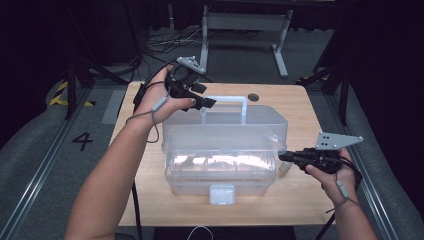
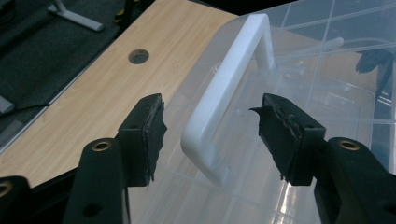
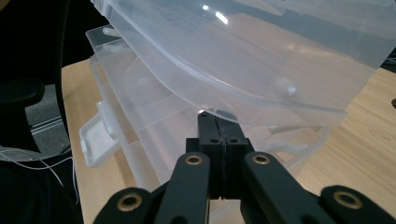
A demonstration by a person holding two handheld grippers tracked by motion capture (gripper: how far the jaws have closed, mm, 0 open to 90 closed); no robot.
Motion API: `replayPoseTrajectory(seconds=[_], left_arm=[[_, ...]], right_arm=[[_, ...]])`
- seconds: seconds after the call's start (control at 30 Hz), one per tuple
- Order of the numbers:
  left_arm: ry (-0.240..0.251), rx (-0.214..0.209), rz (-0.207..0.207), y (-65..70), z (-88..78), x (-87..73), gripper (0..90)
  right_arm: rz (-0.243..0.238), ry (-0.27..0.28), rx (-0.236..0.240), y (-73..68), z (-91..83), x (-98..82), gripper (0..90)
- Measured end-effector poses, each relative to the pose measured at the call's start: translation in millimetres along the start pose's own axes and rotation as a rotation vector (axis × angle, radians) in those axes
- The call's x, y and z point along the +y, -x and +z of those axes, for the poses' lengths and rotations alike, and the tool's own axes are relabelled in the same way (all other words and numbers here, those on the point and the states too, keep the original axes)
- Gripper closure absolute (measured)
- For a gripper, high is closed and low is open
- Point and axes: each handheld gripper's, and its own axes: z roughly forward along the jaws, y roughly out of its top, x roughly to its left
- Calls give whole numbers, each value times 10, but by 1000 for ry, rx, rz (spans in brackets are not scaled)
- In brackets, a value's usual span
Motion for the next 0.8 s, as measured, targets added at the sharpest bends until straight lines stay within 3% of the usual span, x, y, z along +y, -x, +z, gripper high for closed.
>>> replayPoseTrajectory(seconds=[0.23, 0.53, 0.8], left_arm=[[65, 27, -14, 91, -267, -30, 437], [92, 27, -8, 249, -483, -84, 476], [87, 32, -14, 282, -590, -184, 489]], right_arm=[[-3, 3, -6, 24, 21, 61, 900], [6, 11, -16, 51, 24, 117, 900], [15, 21, -36, 67, 23, 170, 900]])
